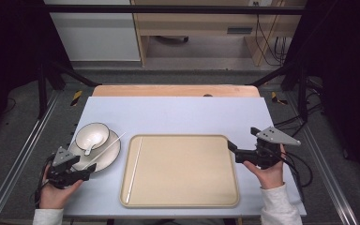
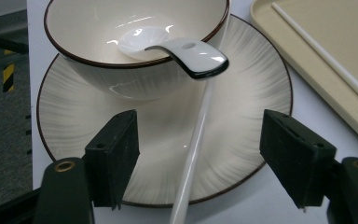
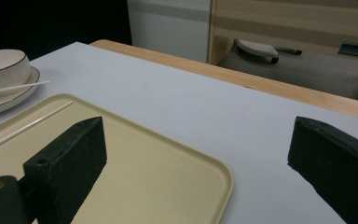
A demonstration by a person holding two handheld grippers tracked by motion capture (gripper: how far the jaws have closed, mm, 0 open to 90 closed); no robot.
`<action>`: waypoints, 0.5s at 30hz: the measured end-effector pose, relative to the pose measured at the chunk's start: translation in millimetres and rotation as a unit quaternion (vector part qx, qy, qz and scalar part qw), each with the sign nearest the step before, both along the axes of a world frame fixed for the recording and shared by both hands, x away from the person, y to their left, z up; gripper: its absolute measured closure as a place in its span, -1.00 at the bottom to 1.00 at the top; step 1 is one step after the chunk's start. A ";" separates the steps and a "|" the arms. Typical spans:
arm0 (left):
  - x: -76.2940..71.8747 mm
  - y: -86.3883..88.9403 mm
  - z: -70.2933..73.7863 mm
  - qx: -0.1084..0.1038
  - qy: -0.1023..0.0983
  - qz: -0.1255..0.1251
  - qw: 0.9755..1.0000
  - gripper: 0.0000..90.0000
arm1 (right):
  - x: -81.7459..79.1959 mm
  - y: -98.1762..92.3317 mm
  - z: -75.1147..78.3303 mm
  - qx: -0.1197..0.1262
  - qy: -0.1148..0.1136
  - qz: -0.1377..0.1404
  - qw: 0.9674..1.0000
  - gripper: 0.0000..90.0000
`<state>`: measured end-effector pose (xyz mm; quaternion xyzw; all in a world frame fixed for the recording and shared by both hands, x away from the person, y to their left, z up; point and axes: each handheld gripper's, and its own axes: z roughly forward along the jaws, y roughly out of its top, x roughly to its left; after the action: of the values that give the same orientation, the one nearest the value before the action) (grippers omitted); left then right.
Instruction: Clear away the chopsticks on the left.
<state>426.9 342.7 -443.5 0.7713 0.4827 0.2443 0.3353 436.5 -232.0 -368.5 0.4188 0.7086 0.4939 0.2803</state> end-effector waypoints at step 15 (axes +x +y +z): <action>18.6 -9.0 -14.1 0.044 0.044 -0.016 0.998 0.36 | 1.4 2.3 -1.9 -0.004 0.003 0.003 1.000 -0.89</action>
<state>445.5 333.7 -457.5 0.8032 0.4729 0.2258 0.2832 438.0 -229.7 -370.4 0.4170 0.7127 0.4907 0.2784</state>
